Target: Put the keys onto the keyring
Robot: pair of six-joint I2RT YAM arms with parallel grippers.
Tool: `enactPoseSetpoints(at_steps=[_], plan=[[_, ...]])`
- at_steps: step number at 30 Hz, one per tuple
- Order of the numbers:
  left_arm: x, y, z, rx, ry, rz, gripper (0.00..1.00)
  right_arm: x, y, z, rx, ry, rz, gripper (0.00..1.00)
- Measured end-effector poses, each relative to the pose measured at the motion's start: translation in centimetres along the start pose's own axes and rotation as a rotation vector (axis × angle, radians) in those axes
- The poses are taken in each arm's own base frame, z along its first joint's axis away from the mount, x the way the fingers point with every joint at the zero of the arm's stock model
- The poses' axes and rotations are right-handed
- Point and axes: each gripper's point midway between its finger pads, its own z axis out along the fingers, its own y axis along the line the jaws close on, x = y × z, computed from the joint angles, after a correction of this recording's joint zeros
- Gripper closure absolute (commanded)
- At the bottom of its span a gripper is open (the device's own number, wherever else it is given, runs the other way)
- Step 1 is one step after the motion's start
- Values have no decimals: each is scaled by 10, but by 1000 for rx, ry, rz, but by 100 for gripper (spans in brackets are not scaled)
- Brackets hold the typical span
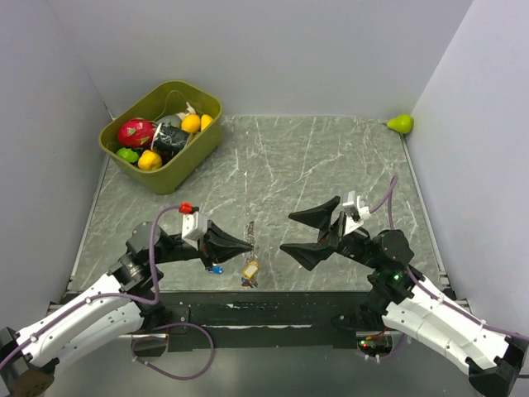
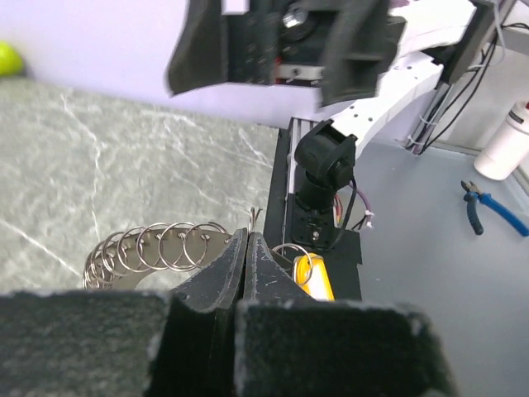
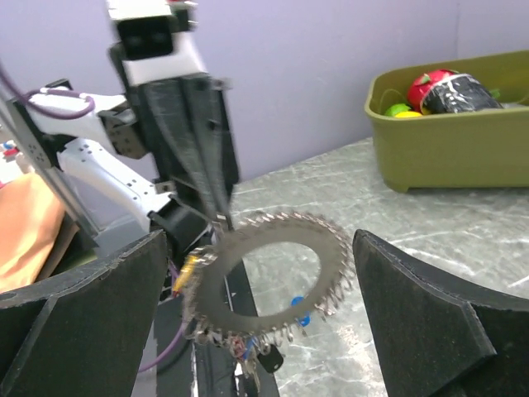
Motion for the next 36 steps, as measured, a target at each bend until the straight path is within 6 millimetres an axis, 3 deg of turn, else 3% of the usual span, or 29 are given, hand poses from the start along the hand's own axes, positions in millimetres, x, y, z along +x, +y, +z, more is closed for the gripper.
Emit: enactPoseSetpoints(at_steps=[4, 8, 17, 21, 28, 36], plan=[[-6, -10, -3, 23, -25, 65, 99, 4, -4, 1, 17, 14, 8, 1], [-5, -4, -5, -25, -7, 67, 99, 15, -12, 3, 41, 48, 21, 1], [-17, 31, -4, -244, 68, -5, 99, 64, -42, 9, 148, 206, 98, 1], [-12, 57, -6, -343, 121, -49, 99, 87, -56, 6, 212, 285, 133, 1], [-6, 127, -54, -587, 123, -199, 99, 112, -67, 6, 269, 392, 168, 1], [-7, 164, -106, -760, 30, -324, 99, 150, -53, 30, 231, 580, 125, 1]])
